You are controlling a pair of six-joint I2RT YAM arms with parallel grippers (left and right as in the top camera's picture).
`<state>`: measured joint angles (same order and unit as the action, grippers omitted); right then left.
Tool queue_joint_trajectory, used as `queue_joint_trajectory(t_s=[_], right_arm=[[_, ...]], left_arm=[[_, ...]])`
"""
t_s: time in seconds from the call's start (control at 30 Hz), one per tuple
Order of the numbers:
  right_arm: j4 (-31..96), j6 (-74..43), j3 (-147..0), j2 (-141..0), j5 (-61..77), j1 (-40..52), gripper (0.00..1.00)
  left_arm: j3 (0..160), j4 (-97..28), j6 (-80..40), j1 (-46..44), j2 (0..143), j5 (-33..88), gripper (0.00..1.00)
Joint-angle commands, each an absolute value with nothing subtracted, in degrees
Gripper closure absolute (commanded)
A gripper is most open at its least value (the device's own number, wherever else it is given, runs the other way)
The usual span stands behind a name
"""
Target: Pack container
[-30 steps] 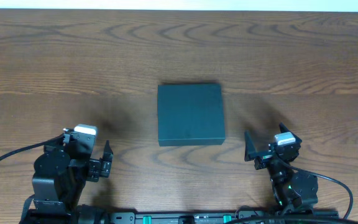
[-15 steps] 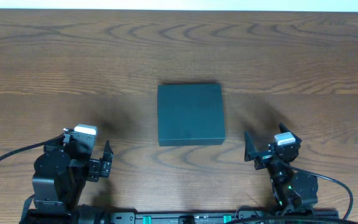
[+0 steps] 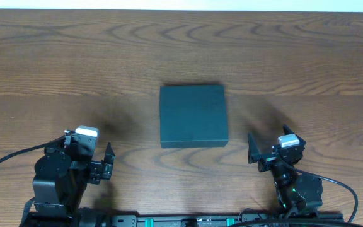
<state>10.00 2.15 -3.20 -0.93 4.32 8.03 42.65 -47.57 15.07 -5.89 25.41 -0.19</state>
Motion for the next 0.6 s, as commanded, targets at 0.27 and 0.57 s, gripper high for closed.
queue_joint_trajectory(t_s=[0.27,0.57], right_arm=[[9.8,2.2,-2.9,-0.3,4.7,7.4,0.01],[9.8,2.2,-2.9,-0.3,4.7,7.4,0.01]], left_arm=[[40.9,-53.5,12.8,-5.9,12.6,10.3,0.02],[21.5,-23.9,10.8,-5.9,0.1,12.8,0.02]])
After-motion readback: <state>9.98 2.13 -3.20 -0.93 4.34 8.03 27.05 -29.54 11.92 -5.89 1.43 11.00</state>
